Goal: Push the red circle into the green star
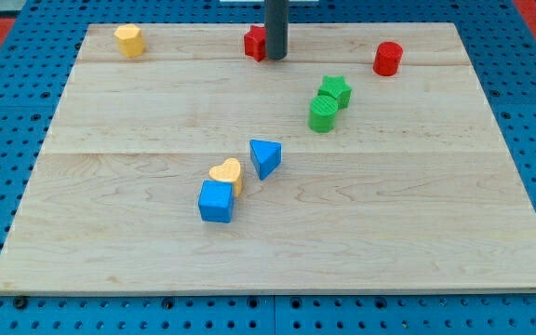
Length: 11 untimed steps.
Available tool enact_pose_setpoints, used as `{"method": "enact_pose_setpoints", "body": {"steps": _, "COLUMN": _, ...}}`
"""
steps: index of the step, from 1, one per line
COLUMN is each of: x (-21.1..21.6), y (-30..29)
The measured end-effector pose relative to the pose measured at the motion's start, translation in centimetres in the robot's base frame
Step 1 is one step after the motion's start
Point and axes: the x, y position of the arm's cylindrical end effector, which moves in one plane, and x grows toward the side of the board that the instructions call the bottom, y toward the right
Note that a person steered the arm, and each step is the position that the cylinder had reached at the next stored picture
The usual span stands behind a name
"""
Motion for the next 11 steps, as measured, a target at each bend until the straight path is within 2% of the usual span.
{"method": "enact_pose_setpoints", "body": {"steps": 3, "x": 0.8, "y": 1.4}}
{"method": "enact_pose_setpoints", "body": {"steps": 4, "x": 1.2, "y": 3.9}}
{"method": "enact_pose_setpoints", "body": {"steps": 5, "x": 1.2, "y": 6.8}}
{"method": "enact_pose_setpoints", "body": {"steps": 6, "x": -2.4, "y": 12.6}}
{"method": "enact_pose_setpoints", "body": {"steps": 7, "x": -1.5, "y": 17.7}}
{"method": "enact_pose_setpoints", "body": {"steps": 8, "x": 5.3, "y": 18.1}}
{"method": "enact_pose_setpoints", "body": {"steps": 9, "x": 11.1, "y": 14.2}}
{"method": "enact_pose_setpoints", "body": {"steps": 10, "x": 18.4, "y": 14.6}}
{"method": "enact_pose_setpoints", "body": {"steps": 11, "x": 25.5, "y": 10.9}}
